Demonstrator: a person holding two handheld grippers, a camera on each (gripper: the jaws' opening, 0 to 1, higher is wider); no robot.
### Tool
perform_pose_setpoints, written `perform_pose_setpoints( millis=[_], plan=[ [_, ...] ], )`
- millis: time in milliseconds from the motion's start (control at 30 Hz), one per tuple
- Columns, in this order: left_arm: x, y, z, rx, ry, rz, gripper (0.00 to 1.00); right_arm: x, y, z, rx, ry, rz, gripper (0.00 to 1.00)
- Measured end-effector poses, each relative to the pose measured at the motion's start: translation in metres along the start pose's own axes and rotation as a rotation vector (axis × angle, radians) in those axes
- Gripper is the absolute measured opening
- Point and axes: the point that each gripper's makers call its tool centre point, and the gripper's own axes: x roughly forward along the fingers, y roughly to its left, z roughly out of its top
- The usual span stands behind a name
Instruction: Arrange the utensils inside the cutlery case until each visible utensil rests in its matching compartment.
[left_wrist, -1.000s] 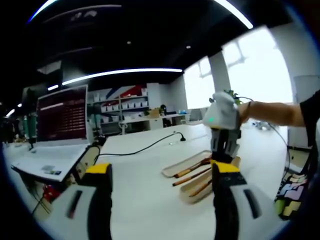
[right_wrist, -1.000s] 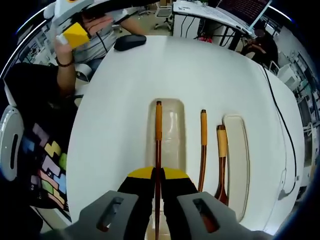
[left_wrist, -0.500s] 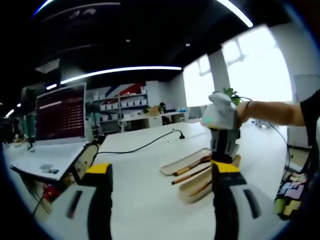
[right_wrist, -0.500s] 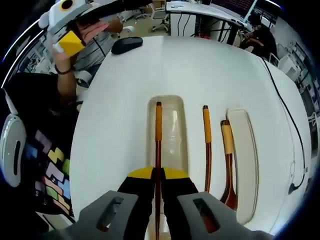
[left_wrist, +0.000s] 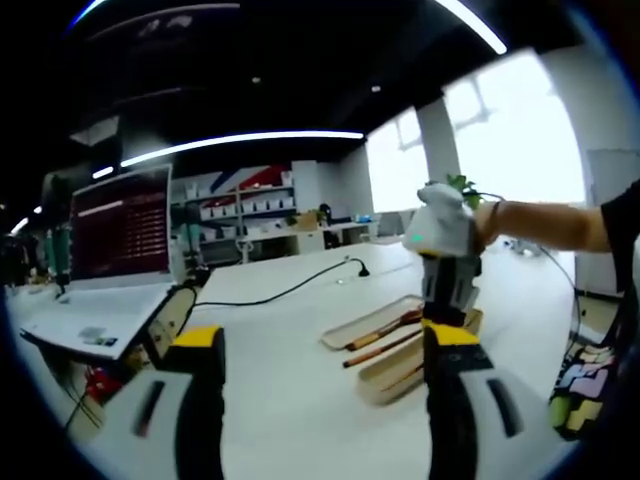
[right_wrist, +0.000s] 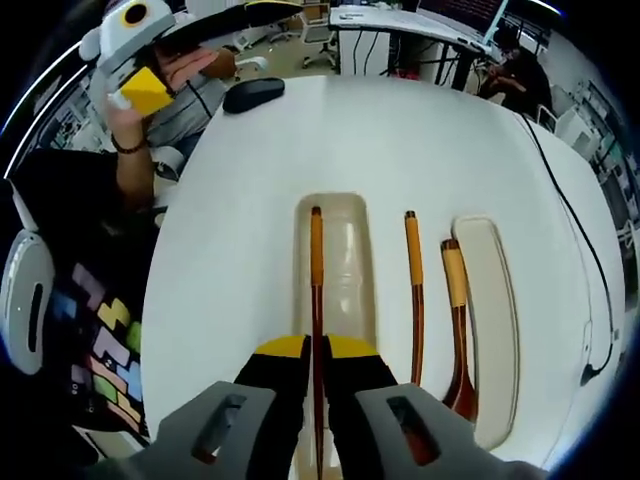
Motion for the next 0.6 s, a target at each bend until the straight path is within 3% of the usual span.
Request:
perform_pose_setpoints(
  millis=[600],
  plan=[
    [0.001,-0.001,0.001,0.007,-0.007,-0.006,0.86,-0.028,-0.013,0.015,0.004,-0.063,-0.042,0.06]
  ],
)
